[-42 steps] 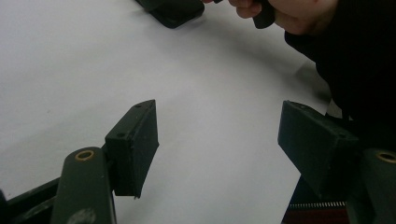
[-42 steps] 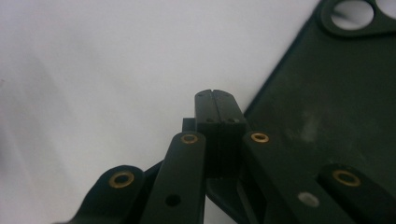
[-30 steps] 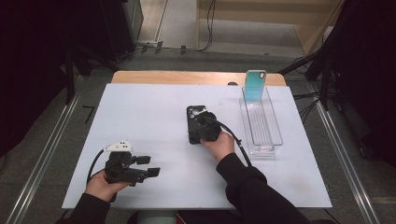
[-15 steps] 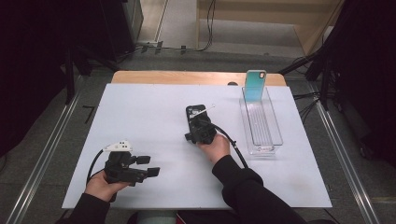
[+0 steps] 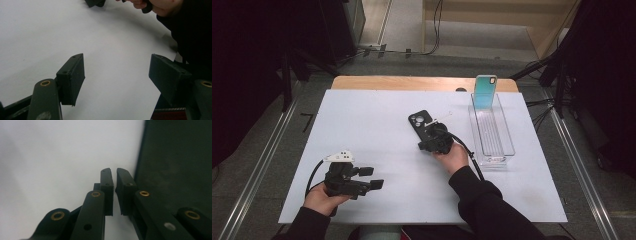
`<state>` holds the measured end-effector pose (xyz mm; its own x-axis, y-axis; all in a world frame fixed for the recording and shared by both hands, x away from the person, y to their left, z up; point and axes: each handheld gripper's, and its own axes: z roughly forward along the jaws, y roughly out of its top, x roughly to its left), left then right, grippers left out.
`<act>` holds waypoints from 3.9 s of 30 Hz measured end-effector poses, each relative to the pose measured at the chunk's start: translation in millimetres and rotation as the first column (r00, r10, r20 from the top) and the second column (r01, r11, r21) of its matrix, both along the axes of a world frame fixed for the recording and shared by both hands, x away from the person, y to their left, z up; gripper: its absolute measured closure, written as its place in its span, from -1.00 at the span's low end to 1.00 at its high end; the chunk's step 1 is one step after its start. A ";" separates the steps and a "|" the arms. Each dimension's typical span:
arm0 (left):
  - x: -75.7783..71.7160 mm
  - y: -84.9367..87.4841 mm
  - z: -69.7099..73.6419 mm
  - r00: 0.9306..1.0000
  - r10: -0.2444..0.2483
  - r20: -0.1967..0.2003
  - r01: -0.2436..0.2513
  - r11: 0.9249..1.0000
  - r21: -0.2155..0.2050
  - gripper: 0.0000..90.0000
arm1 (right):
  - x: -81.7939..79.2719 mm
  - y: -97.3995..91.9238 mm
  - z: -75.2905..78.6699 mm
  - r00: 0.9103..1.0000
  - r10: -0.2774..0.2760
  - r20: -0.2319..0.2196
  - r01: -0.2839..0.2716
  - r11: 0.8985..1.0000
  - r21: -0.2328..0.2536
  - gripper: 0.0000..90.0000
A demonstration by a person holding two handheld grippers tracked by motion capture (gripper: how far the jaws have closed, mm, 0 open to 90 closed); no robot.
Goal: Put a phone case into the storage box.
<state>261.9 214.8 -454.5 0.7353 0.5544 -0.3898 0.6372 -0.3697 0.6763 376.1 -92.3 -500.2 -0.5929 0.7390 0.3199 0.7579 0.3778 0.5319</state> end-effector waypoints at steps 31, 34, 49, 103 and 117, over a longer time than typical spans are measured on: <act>4.9 -6.5 0.3 1.000 -0.028 -0.004 0.028 1.000 -0.004 -0.36 | -81.3 -90.1 57.7 0.983 0.129 0.132 -0.153 0.970 0.189 -0.35; 5.6 -7.3 0.1 0.999 -0.036 -0.001 0.036 0.999 -0.006 -0.36 | -92.2 -102.7 57.2 0.982 0.132 0.137 -0.157 0.969 0.192 -0.38; 8.9 -12.7 -0.8 0.999 -0.050 0.001 0.050 0.999 -0.016 -0.36 | -127.4 -153.1 46.9 0.987 0.095 0.133 -0.117 0.979 0.169 -0.65; 8.8 -9.5 -1.7 1.000 -0.023 0.003 0.023 0.999 -0.026 -0.36 | -34.7 -78.2 68.7 0.985 -0.052 0.166 0.031 0.992 0.126 -0.65; 4.7 -4.0 -2.4 1.000 -0.011 0.002 0.011 1.000 -0.025 -0.36 | -2.8 -61.2 58.2 0.984 -0.116 0.135 0.102 0.990 0.102 -1.00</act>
